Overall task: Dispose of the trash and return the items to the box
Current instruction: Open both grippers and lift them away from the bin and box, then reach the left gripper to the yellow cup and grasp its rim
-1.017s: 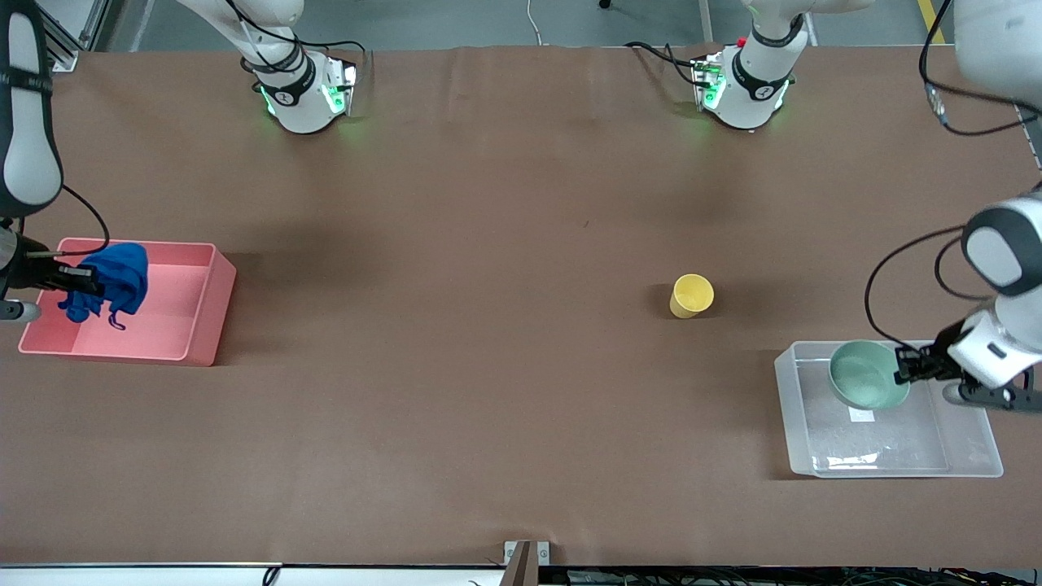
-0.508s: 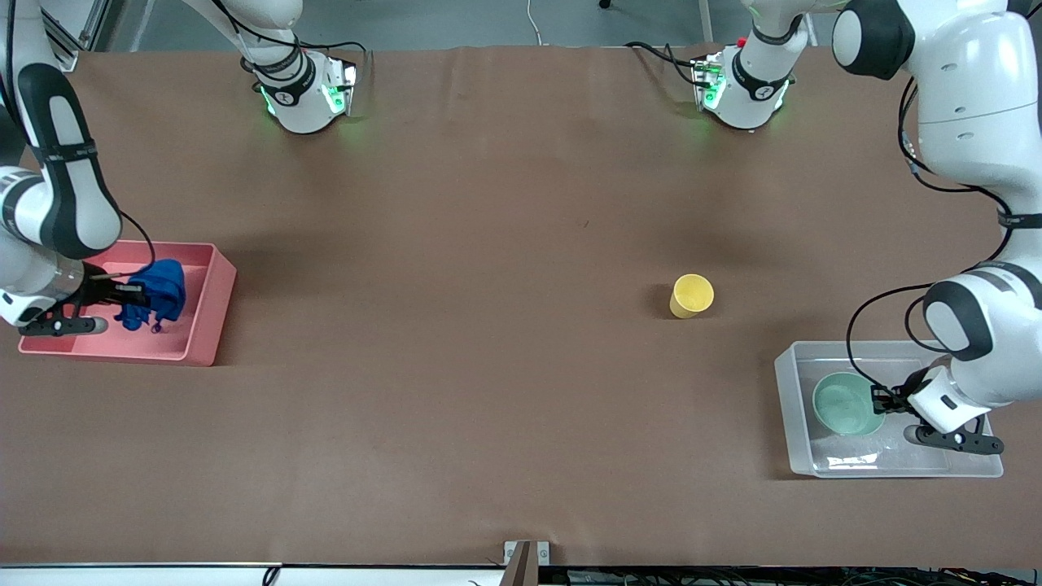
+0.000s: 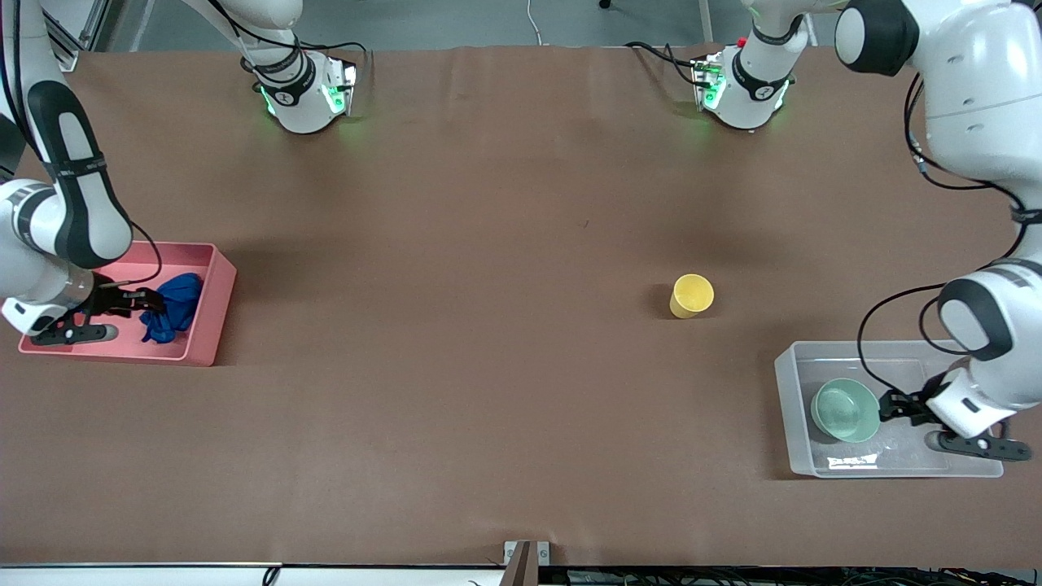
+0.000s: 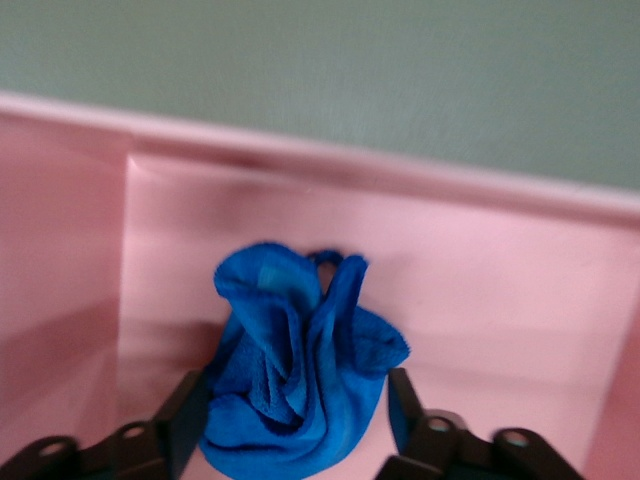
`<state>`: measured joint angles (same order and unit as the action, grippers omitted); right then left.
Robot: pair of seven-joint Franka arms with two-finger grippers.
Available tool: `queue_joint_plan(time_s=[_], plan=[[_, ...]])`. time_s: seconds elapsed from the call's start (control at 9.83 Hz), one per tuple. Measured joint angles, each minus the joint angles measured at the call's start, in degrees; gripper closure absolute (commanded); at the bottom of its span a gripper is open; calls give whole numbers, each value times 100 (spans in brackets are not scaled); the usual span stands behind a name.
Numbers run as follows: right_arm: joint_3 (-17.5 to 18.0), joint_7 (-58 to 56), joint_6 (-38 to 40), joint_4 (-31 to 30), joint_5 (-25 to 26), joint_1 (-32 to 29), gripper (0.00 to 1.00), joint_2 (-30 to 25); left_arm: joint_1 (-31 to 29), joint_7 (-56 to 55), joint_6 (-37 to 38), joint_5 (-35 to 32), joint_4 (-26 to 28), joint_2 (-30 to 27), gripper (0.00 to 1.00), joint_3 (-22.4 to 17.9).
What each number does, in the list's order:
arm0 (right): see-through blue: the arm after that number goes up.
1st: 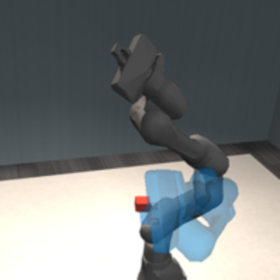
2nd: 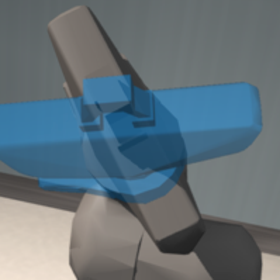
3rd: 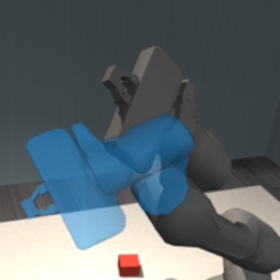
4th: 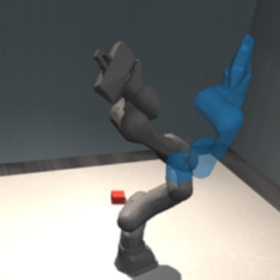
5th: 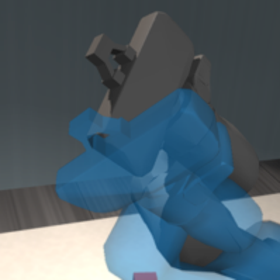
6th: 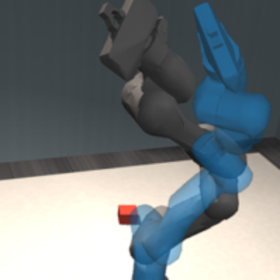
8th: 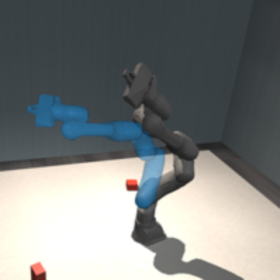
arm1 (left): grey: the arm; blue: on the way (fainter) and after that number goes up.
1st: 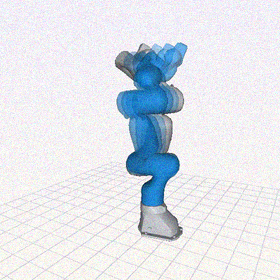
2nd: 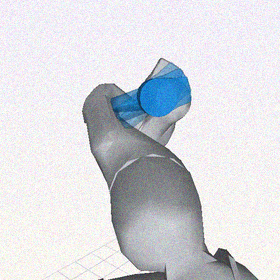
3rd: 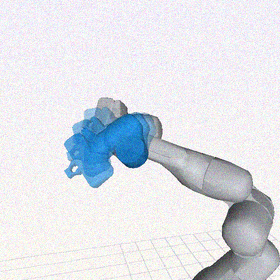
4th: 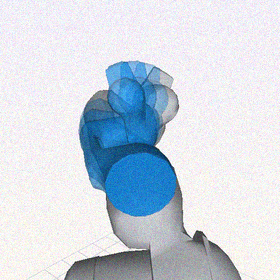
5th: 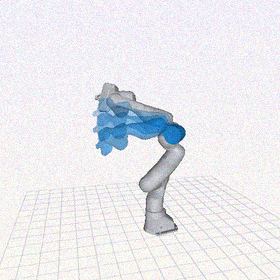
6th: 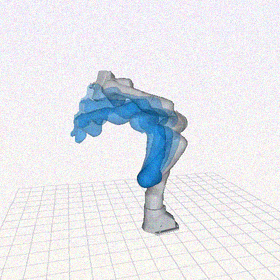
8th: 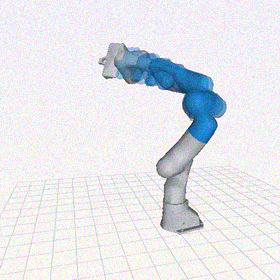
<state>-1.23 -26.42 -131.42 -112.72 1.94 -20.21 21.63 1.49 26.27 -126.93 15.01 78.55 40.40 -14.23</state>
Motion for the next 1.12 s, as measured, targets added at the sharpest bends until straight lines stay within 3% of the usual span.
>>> queue_joint_plan(time_s=[0.31, 0.71, 0.92, 1.12], plan=[[51, 819, 1301, 637, -4, 453, 0, -966, 37, -437, 978, -483, 433, -1517, 0, 204], [82, 2315, 1684, 701, 3, 1418, 0, -1401, 104, -2088, 1184, -1402, 2452, -3662, 0, 1282], [82, 2594, 2660, 1302, 7, 1558, 0, -1520, 124, -2625, 1124, -1418, 3362, -4118, 0, 1780], [30, 2617, 3876, 2195, -7, 1539, 0, -1666, 145, -2843, 481, -1422, 4113, -4072, 0, 2229]])
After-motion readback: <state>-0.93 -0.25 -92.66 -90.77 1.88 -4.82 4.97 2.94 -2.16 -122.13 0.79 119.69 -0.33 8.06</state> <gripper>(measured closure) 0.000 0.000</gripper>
